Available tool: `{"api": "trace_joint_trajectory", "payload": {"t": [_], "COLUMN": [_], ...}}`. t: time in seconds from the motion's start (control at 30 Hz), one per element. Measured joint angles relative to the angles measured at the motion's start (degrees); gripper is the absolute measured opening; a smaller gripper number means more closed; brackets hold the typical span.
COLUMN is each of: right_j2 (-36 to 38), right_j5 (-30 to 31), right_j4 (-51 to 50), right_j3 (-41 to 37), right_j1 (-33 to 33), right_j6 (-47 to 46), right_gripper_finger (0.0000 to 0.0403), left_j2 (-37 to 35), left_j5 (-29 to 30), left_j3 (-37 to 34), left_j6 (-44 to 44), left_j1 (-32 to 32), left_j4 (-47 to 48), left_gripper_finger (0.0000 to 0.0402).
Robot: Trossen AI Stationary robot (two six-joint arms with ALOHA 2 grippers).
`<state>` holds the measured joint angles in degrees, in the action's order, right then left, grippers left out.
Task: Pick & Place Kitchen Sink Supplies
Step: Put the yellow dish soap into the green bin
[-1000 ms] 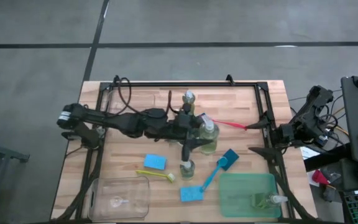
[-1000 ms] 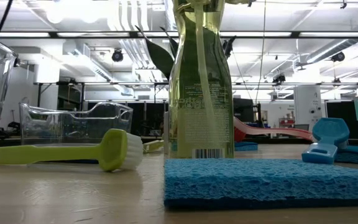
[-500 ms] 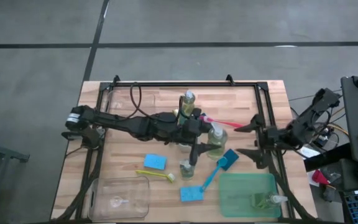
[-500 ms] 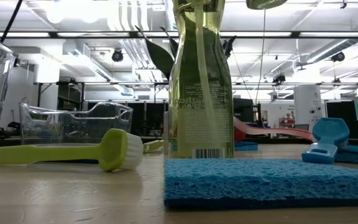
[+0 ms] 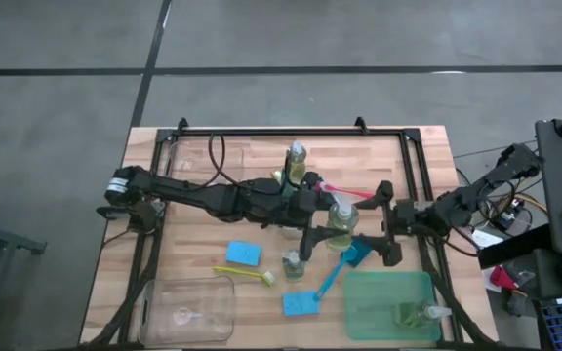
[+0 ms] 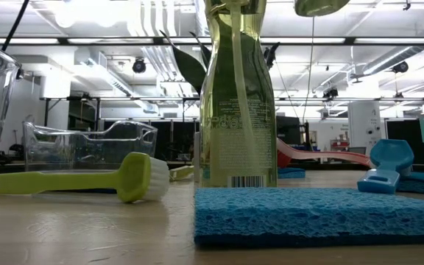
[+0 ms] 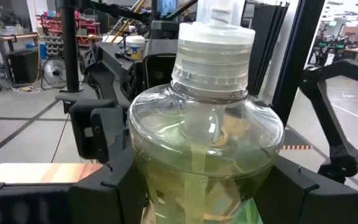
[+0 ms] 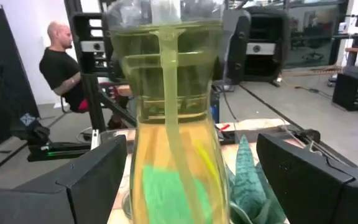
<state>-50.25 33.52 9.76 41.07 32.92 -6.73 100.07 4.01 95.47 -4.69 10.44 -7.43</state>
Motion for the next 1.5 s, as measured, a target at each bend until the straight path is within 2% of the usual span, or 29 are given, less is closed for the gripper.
{"api": "trace_joint_trajectory", "payload": {"t": [0.2,0.53,0.67,0.87,1.03,1.13,1.27,1.5], "right_j2": [-4.8,-8.5,-9.1,-8.9,-8.3,-7.6,-6.5,-5.0], "right_j5": [-3.8,-4.2,-5.8,-6.6,-6.6,-6.7,-7.1,-7.3], "right_j4": [-0.1,-0.1,-0.1,-0.8,-1.7,-2.9,-4.7,-7.0], "right_j3": [2.8,5.9,6.5,6.5,6.5,6.5,6.4,6.4], "right_j1": [-2.6,-3.2,-3.2,-3.3,-3.3,-3.2,-3.2,-3.1], "right_j6": [-1.0,0.5,0.9,1.1,1.1,1.1,0.8,0.1], "right_gripper_finger": [0.0352,0.0345,0.0311,0.023,0.0185,0.0184,0.0202,0.0203], "left_j2": [0.1,0.2,0.2,0.2,0.2,0.2,0.0,-1.9], "left_j5": [0.0,0.0,-0.1,-0.3,-0.1,0.0,0.0,0.0], "left_j3": [-0.1,-0.1,-0.1,-0.1,-0.1,-0.1,0.0,0.0], "left_j6": [-0.1,-0.2,-0.3,-0.3,-0.3,-0.3,-0.3,0.0], "left_j1": [0.0,0.0,0.0,0.2,0.2,0.4,0.5,0.5], "left_j4": [0.8,1.1,1.1,1.4,1.6,2.0,2.8,6.6], "left_gripper_finger": [0.023,0.023,0.023,0.0232,0.0261,0.0284,0.0305,0.0307]}}
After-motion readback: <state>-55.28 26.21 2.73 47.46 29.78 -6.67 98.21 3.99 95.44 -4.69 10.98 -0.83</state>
